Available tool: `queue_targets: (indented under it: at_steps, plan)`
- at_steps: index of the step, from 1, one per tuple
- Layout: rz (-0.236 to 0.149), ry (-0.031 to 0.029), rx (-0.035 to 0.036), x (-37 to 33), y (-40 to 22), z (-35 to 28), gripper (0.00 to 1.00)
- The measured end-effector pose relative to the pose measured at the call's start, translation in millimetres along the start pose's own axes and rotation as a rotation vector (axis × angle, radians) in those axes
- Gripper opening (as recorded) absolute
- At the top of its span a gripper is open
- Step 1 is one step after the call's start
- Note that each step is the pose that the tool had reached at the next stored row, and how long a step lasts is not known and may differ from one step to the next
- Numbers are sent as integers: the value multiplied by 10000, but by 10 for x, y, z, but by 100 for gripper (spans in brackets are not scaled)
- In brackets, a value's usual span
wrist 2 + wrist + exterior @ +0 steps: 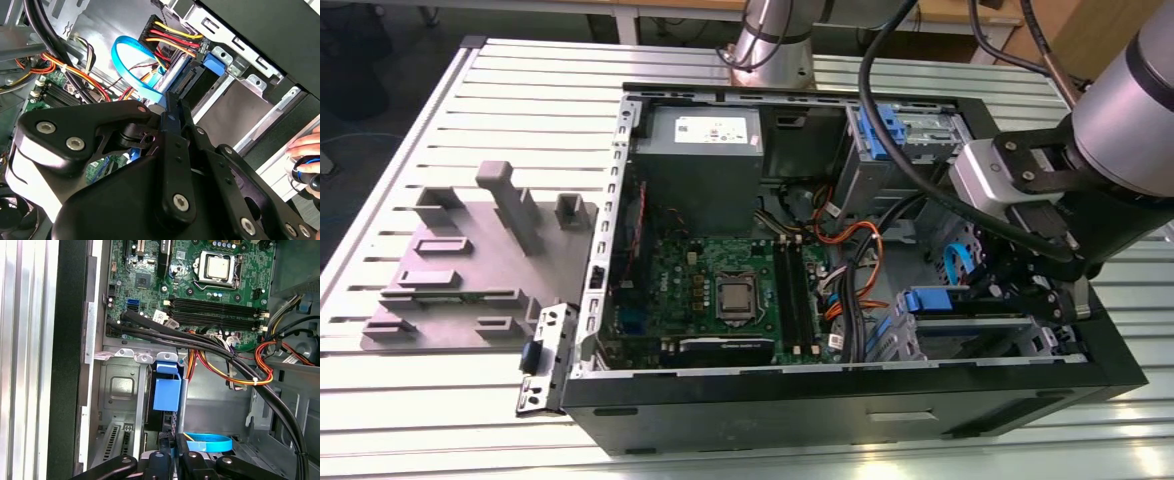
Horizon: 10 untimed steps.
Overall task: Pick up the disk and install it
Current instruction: 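Insert the first disk wire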
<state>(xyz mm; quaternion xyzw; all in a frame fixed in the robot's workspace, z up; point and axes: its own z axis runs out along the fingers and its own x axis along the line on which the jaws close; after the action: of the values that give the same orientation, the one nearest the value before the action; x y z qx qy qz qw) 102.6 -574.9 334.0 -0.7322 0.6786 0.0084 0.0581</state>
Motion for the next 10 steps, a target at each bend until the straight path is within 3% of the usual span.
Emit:
queue_targets:
  at_steps: [10]
  plan:
    - [1, -8, 1, 0, 0, -1, 16]
